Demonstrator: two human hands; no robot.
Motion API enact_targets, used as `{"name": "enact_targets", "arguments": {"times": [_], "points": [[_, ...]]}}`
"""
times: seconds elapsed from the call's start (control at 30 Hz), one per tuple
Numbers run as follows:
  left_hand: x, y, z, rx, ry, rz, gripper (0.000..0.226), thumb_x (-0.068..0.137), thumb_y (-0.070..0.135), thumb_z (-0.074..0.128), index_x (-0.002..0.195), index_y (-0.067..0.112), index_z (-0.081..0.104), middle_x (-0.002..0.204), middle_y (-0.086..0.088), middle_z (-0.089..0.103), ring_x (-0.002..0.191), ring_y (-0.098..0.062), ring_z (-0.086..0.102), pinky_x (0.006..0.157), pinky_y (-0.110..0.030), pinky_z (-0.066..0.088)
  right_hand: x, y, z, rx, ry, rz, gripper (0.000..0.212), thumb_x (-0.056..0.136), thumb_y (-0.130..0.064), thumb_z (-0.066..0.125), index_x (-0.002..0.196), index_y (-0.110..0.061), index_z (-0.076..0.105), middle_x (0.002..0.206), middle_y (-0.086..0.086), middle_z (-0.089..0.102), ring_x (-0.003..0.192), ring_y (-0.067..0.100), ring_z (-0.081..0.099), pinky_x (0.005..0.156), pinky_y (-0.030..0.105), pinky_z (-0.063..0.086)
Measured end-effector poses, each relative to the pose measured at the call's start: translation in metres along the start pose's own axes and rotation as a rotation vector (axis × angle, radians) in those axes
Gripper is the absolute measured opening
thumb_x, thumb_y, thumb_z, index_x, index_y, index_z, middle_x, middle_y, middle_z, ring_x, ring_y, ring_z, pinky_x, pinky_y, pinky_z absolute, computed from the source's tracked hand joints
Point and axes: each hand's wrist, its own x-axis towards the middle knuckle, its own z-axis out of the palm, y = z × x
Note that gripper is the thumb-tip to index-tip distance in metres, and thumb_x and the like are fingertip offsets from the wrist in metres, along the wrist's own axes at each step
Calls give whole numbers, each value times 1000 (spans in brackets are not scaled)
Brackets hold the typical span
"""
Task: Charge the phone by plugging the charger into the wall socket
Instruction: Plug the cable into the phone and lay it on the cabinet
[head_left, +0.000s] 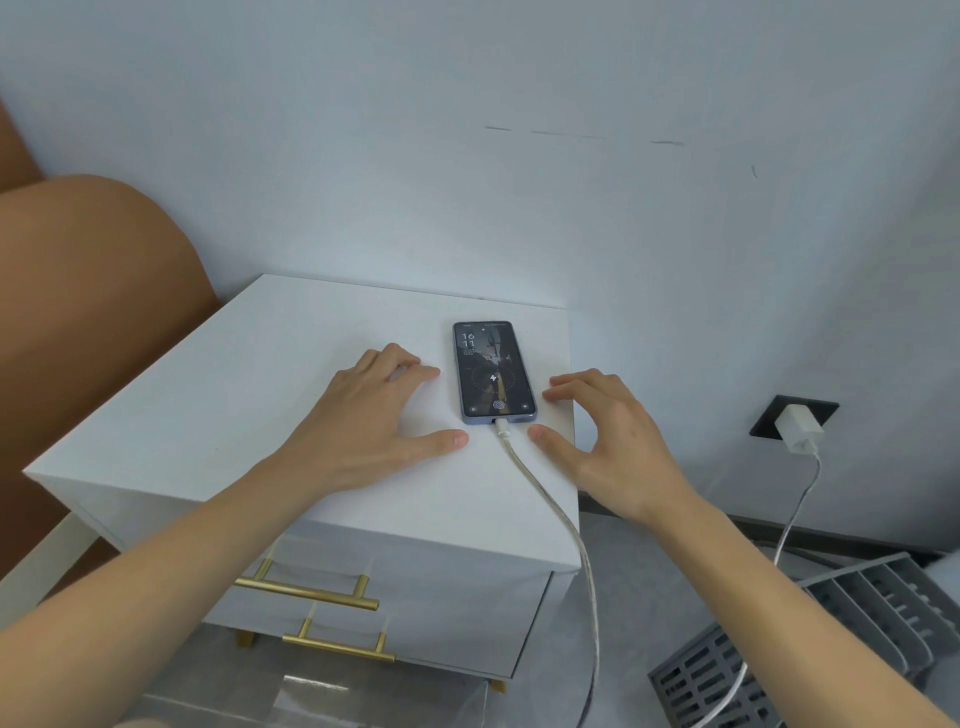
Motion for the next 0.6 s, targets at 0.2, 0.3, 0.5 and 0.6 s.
{"name": "enact_targets", "arguments": {"times": [0.2, 0.3, 0.5, 0.6], "points": [[0, 1, -1, 3, -3, -6, 95, 75, 88, 42, 148, 29, 50, 144, 10, 44, 138, -11, 36, 111, -40, 36, 0, 0, 1, 0, -4, 2, 44, 91, -51, 67, 122, -21, 69, 133, -11, 61, 127, 11, 51, 100, 31, 46], [0, 1, -1, 5, 0, -7, 94, 76, 88, 42, 148, 29, 50, 144, 10, 44, 138, -11, 36, 110, -40, 36, 0, 0, 0, 0, -9, 6, 45, 90, -53, 66, 122, -21, 69, 133, -11, 61, 125, 11, 51, 99, 31, 46], [0, -1, 0, 4, -2, -15, 92, 76, 88, 44, 148, 30, 51, 144, 11, 44, 138, -11, 37, 110, -40, 36, 0, 1, 1, 2, -11, 3, 46, 90, -55, 64, 123, -22, 69, 133, -12, 61, 126, 10, 51, 99, 29, 45], [0, 0, 0, 1, -7, -14, 92, 76, 88, 44, 147, 30, 51, 143, 11, 45, 138, -11, 37, 110, -40, 36, 0, 3, 0, 9, -18, 12, 48, 90, -56, 63, 123, -22, 68, 134, -12, 60, 127, 10, 51, 100, 29, 46]]}}
